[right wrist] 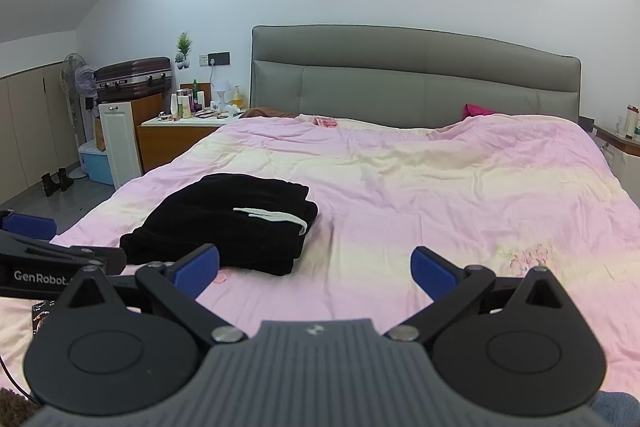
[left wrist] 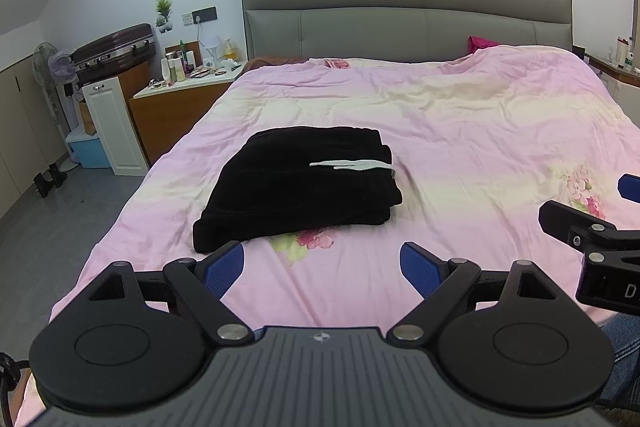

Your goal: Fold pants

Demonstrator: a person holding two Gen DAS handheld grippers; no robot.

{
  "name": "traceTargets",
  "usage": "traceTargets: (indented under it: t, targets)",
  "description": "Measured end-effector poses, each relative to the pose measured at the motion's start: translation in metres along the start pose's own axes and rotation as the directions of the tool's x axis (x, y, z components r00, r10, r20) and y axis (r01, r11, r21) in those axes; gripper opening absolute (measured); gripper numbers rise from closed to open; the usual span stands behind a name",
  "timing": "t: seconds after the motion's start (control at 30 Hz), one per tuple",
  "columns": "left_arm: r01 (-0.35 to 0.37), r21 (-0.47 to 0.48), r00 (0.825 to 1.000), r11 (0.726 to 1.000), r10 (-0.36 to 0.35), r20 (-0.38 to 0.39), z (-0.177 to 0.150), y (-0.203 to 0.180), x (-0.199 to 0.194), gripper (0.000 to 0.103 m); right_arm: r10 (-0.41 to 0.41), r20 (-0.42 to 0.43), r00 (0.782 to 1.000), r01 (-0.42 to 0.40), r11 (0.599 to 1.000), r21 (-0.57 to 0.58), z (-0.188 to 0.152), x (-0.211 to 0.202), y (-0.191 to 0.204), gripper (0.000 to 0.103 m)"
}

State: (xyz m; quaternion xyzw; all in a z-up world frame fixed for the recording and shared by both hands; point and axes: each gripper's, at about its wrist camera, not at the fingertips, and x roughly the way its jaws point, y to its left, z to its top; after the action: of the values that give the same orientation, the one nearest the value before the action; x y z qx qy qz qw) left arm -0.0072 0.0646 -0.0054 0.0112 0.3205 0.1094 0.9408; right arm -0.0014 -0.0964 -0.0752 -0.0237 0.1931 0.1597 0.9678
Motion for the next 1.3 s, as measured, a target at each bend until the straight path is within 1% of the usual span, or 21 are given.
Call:
traceTargets:
  t: [0.87,1.3]
  targets:
    - [-0.003,-0.001,1.0,1.0,0.003,0.005,0.004,0.003,-0.004,0.103,-0.008,0.003,1.0,0.008,1.0,0.014,0.002,-0.002,-0.001,0.098]
    - [0.015,-0.001,1.0,1.0,-0.015,0.008,0.007,0.011,-0.005,0.102,-0.019,0.0,1.0,0.019,1.0,0.017,0.002,-0.004,0.0,0.098]
